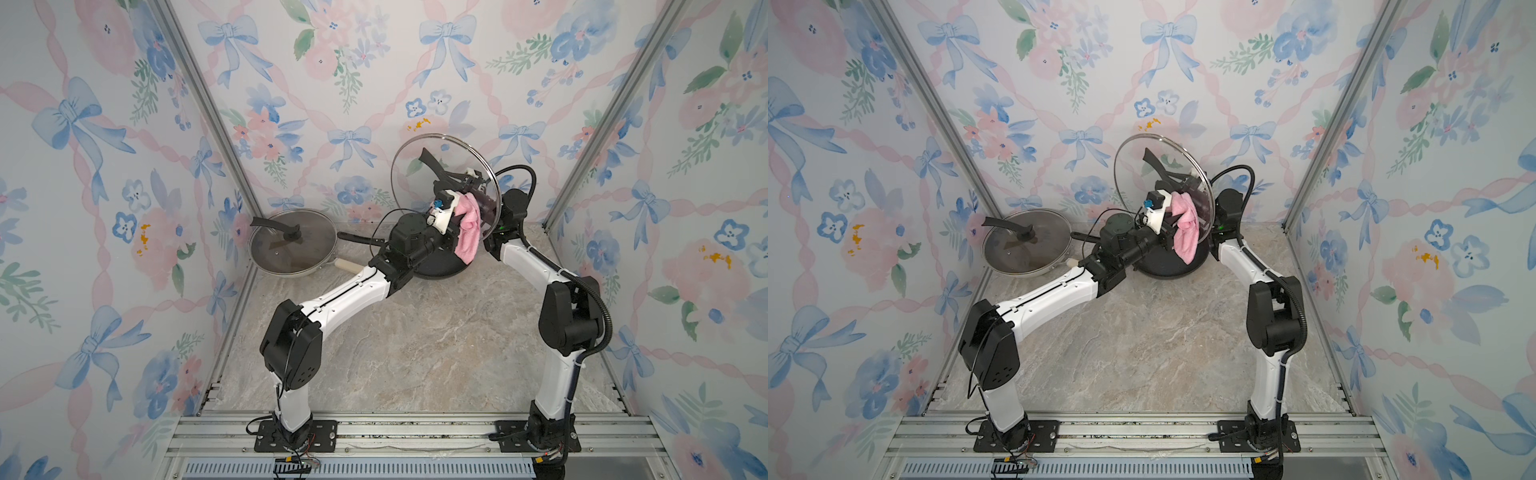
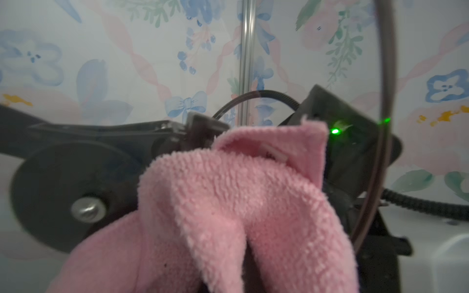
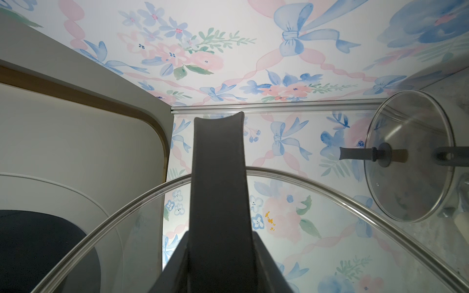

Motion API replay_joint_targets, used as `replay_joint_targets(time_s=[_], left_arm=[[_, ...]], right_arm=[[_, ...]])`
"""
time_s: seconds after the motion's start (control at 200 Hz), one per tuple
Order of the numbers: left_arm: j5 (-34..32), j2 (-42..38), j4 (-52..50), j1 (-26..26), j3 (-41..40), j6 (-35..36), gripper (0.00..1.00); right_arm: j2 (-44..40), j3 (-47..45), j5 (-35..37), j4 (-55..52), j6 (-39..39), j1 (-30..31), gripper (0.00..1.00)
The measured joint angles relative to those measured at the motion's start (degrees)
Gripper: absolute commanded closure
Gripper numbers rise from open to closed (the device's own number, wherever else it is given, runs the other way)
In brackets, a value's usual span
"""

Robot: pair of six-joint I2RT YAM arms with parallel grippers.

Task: Wipe the pot lid with a cloth
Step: Wipe the pot lid.

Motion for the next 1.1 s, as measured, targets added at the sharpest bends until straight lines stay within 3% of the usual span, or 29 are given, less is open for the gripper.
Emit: replay_joint_targets(time_s=[0.115,0.215,0.33,0.485,0.6,0.765,0.955,1.1], left_arm=[[-5.9,-0.1,-0.9,4.0,-3.0,-0.7,0.95],[-7.2,-0.1,-1.5,4.9,-3.3,-0.7,0.94],[-5.7,0.0,-2.3,1.2,-1.8,1.1,0.94],[1.1,0.8,-4.5,-5.6,2.9,2.6,0.95],[2.4,1.0,-4.3,-6.6,3.5,3.0,0.95],[0.6,1.0,-5.0,-1.0,0.0,2.7,0.96],[-9.3,1.8,-9.6,9.7,-1.8,2.5,0.96],[-11.6,1.4,-10.6,11.0,-0.9,2.4,0.95]], right_arm=[[0.0,0.0,0.4,-0.2,-0.2,0.1,1.00],[0.0,0.8,0.4,-0.3,-0.3,0.1,1.00],[0.0,2.3,0.4,-0.2,-0.5,0.1,1.00],[0.4,4.0,0.2,0.3,-0.9,-0.7,1.00],[1.3,4.4,-0.6,0.1,-0.5,-0.4,1.00],[1.9,4.4,-0.1,-1.5,-1.5,-0.2,1.00],[1.3,2.5,0.3,-1.7,-3.4,0.8,1.00],[0.8,-0.4,0.2,-2.6,-5.3,1.6,1.00]])
